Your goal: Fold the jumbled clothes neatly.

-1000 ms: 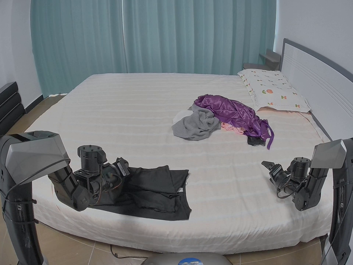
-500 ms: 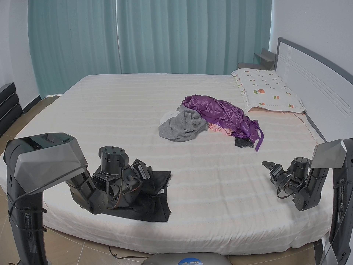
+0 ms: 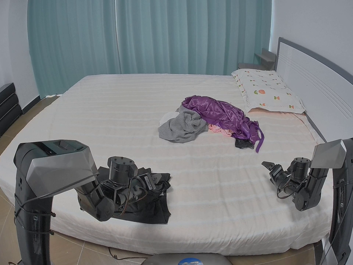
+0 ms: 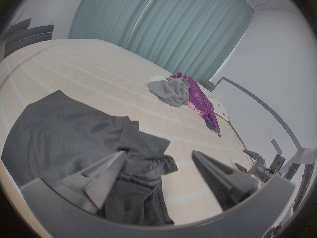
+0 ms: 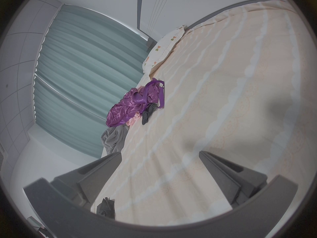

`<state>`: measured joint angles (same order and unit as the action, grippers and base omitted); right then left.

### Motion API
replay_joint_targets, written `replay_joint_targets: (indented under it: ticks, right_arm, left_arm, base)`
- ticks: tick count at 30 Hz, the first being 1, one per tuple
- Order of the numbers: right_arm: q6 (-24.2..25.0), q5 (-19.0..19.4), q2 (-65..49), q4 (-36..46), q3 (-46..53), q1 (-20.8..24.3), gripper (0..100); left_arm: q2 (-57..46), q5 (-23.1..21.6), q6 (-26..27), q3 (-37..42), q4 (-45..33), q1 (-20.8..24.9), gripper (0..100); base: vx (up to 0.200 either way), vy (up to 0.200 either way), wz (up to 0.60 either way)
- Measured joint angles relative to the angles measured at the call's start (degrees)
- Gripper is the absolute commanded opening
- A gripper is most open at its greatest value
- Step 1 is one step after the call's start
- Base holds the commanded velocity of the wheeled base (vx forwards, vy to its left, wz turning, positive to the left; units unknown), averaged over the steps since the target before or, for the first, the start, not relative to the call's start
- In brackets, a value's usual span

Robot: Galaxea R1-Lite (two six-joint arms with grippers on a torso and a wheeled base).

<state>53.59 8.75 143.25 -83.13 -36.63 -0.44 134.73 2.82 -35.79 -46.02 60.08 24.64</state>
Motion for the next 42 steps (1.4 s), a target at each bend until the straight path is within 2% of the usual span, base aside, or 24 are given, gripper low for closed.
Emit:
replay_joint_targets:
  ticks: [4,9,15,18,22,27,29,35,42]
  right_arm:
    - [-0.05,0.06,0.02,-0.09,0.26,0.0,100]
    - [-0.24,0.09,0.13,-0.77,0.52,0.0,100]
    - [-0.3,0.11,0.38,-1.15,0.63,0.0,100]
    - [-0.33,0.09,0.49,-1.21,0.67,0.0,100]
    - [-0.96,0.16,0.52,-1.3,0.76,0.0,100]
    - [-1.5,0.2,0.66,-1.3,1.0,0.0,100]
    - [-1.51,0.2,0.71,-1.32,1.0,0.0,100]
    - [-1.5,0.22,0.71,-1.3,1.06,0.02,100]
    - [-1.5,0.27,0.71,-1.3,1.05,0.0,100]
  left_arm:
    - [-0.99,-0.02,-1.16,1.73,0.27,0.3,100]
    - [-3.74,-0.04,-5.51,5.34,0.38,-0.61,100]
    - [-6.7,-0.63,-13.51,10.14,1.72,-4.55,100]
    - [-7.52,-2.28,-17.2,11.15,2.52,-6.62,100]
    - [-8.11,-5.05,-18.07,12.42,2.73,-9.05,100]
    - [-8.05,-5.71,-18.59,13.3,2.9,-10.78,100]
    - [-7.96,-6.49,-20.31,13.41,2.85,-11.33,100]
    - [-7.69,-11.96,-22.86,13.45,2.79,-13.67,100]
    - [-7.55,-12.41,-22.99,13.42,2.79,-14.84,100]
  base:
    - [0.0,0.0,0.0]
    - [0.0,0.0,0.0]
    - [0.0,0.0,0.0]
    - [0.0,0.0,0.0]
    - [0.0,0.0,0.0]
    - [0.0,0.2,0.0]
    - [0.0,0.2,0.0]
    - [0.0,0.2,0.0]
    - [0.0,0.2,0.0]
